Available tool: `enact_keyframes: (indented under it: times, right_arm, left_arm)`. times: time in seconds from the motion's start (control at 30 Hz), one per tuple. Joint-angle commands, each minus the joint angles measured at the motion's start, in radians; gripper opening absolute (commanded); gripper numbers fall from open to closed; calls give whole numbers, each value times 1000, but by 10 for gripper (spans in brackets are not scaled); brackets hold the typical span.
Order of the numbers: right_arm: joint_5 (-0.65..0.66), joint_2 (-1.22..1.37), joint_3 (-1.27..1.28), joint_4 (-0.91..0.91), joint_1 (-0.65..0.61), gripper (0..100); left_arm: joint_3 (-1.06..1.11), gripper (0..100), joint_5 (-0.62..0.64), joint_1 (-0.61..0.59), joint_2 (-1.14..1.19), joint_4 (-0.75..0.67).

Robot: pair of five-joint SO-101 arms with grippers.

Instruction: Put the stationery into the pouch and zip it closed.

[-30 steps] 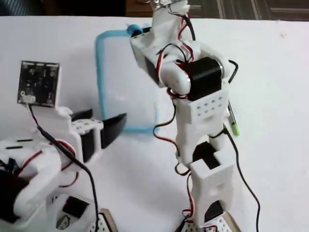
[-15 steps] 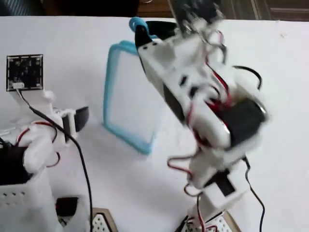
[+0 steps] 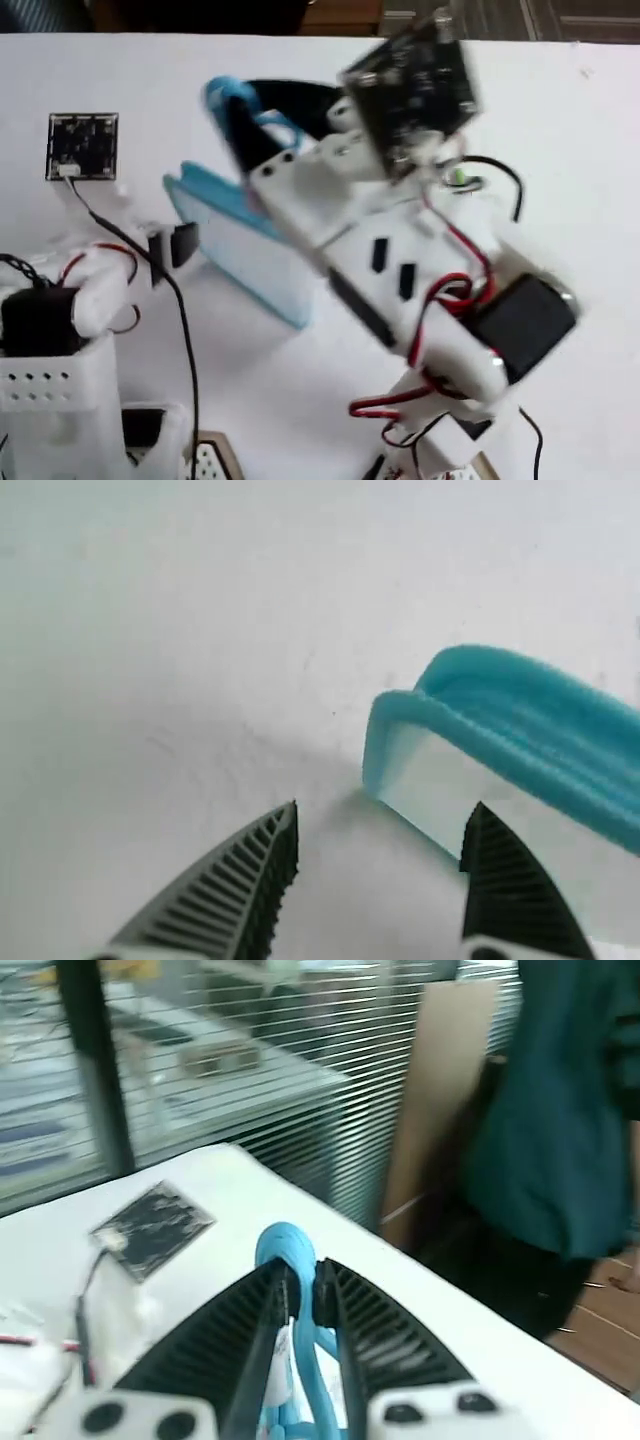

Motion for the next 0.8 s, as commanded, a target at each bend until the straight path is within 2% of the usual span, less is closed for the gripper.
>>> enact_keyframes:
  times: [0.0,0.17,0.33,0.53,0.77]
  right_arm:
    - [0,19,-6,8,-44,16]
    - [-64,53,-14,-65,-77,17]
    - [-84,61,-3,-150,-77,17]
    - [-86,58,-3,-214,-82,17]
    - [-84,61,-2,-114,-77,17]
  left_arm:
    - [2,275,12,15,-5,-68]
    - [5,275,89,38,-4,-133]
    - [9,275,92,87,-4,-146]
    - [9,273,92,91,-4,-180]
    - [9,274,89,90,-5,-110]
